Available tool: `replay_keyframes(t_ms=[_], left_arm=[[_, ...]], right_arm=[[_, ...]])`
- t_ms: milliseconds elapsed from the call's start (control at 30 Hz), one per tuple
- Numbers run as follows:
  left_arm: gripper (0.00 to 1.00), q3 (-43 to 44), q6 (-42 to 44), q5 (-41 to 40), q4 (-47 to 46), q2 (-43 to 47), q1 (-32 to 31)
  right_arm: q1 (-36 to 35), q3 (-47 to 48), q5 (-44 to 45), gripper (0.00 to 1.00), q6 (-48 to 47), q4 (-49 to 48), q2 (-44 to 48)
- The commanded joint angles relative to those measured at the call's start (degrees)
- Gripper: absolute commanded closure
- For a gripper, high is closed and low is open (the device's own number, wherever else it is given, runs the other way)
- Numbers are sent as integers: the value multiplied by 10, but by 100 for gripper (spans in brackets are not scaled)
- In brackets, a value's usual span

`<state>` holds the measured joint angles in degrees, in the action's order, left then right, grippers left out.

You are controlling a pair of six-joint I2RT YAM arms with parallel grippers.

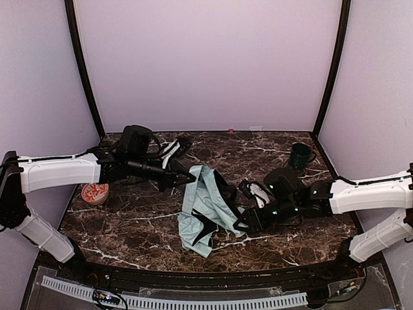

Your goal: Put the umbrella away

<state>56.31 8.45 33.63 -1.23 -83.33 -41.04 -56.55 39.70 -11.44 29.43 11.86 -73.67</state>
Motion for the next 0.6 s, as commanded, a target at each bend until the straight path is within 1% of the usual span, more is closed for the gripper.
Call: replay_keyframes(t_ms=[0, 67, 100, 133, 167, 200, 300, 333, 400, 467, 567], left_arm=[[100, 20, 18, 11, 27, 17, -1], [100, 25, 19, 11, 36, 19, -1], [100, 27, 21, 14, 41, 21, -1], [100, 28, 21, 18, 45, 23, -2], [100, 29, 23, 25, 49, 25, -2], [100, 30, 27, 34, 56, 26, -2], [100, 42, 41, 55, 102, 29, -13], [100, 47, 48, 70, 117, 30, -18], [100, 55, 56, 119, 137, 39, -25], [100, 52, 49, 152, 138, 53, -29], [100, 40, 27, 170, 122, 74, -29]], right_arm=[[6, -14, -121, 55, -5, -98, -30], [7, 0, -150, 69, -15, -128, -55], [9, 14, -159, 79, -24, -134, -67], [10, 34, -164, 90, -38, -124, -78], [13, 61, -173, 97, -54, -109, -91], [14, 93, -186, 100, -70, -95, -103], [14, 188, -270, 100, -107, -60, -144], [17, 222, -302, 100, -120, -39, -163], [33, 286, -332, 100, -125, -3, -203], [60, 313, -367, 100, -106, -3, -239], [91, 328, -394, 100, -67, -5, -292]])
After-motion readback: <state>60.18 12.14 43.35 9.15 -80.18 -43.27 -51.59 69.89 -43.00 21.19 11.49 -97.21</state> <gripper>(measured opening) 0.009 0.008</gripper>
